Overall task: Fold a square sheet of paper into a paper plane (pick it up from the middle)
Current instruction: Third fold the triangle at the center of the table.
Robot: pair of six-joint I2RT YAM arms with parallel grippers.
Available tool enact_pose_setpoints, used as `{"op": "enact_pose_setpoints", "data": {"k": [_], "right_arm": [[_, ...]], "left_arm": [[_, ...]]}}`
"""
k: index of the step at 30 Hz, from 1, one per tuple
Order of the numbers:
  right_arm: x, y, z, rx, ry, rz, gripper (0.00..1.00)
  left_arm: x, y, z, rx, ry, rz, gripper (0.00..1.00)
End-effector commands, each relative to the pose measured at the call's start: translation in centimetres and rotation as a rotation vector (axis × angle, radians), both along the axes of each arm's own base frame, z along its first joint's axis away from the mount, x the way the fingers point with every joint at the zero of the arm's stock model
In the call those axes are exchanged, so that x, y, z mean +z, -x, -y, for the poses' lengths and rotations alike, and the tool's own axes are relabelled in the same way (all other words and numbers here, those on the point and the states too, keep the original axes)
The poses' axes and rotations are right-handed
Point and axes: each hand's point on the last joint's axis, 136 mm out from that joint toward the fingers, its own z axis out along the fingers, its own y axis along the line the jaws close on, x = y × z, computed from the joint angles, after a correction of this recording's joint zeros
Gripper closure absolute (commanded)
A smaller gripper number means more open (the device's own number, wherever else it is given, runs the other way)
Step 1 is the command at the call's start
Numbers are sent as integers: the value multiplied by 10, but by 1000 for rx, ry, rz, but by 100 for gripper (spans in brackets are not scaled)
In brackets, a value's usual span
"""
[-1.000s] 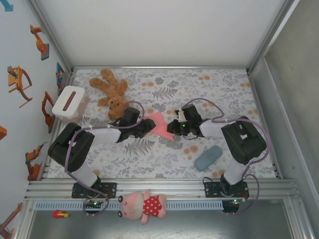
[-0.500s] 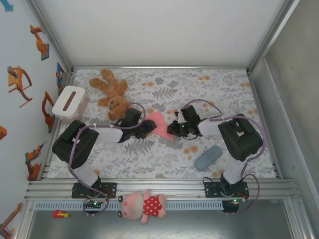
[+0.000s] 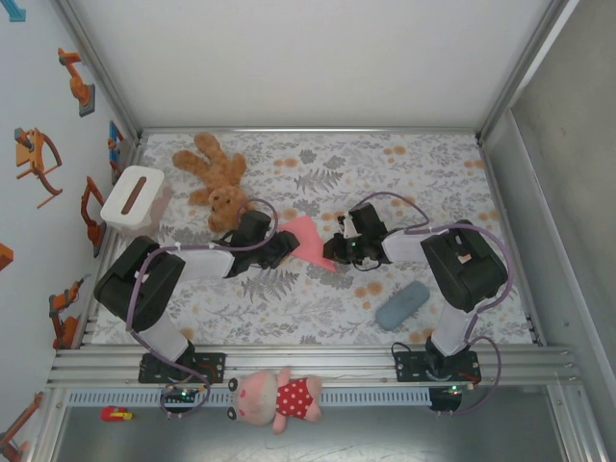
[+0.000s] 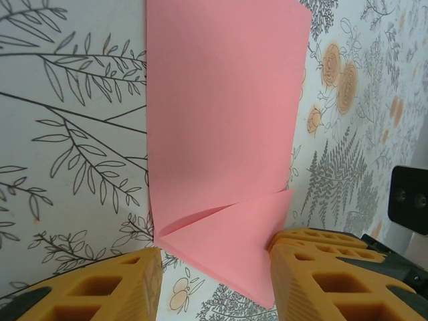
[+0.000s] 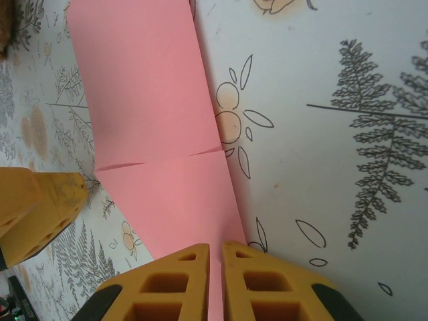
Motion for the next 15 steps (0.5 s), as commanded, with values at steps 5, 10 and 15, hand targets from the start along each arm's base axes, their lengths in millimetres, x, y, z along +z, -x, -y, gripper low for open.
{"op": "enact_pose_setpoints", "data": {"k": [5,10,15], "right_arm": [[-16,1,9,-30,49,-29,87],[-17,3,9,-30,47,-36,87],[-18,2,9,-30,48,-37,88]], "left_arm": [[-5,-1,5,16,19,-37,54],[-6,-1,6,18,28,-43,56],[2,-7,14,0,79,-20,62]]}}
